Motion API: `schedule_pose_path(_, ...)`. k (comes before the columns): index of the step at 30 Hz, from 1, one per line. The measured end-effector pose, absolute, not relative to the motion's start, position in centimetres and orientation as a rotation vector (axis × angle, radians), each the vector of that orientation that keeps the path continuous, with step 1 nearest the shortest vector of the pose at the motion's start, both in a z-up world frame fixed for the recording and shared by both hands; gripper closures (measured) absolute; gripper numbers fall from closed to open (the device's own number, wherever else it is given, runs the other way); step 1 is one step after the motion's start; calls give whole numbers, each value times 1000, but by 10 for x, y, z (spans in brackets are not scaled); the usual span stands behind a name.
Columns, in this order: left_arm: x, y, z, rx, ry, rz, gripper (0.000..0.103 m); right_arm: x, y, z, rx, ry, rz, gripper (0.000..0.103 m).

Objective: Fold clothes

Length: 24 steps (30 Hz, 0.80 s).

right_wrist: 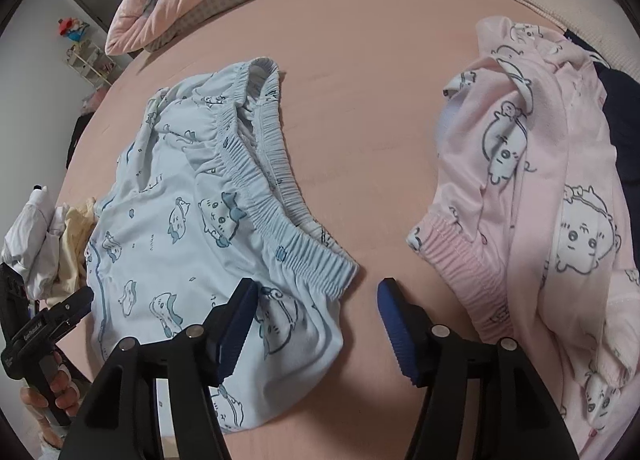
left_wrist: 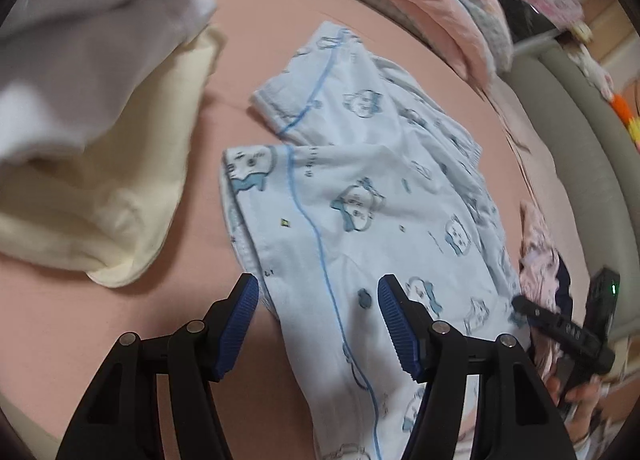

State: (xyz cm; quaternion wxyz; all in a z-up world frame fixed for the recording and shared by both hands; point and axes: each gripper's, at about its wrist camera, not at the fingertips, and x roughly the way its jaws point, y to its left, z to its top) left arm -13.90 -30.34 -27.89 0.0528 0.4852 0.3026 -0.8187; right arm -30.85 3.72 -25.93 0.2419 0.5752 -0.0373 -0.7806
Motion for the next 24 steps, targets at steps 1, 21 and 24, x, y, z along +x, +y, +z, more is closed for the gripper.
schedule_pose_path(1,-138,-304,-281,1466,941,-2473,45,-309,37,-260,1568,-123,-2130,41)
schedule_pose_path(21,-129,-312,-265,1476,676,-2373,92,-312,40,-254,1683,-62,-2401,94)
schedule_pose_path(24,-133,-311,-259,1539,513,-2371,92,-310,34,-252,1707,46,-2432,94)
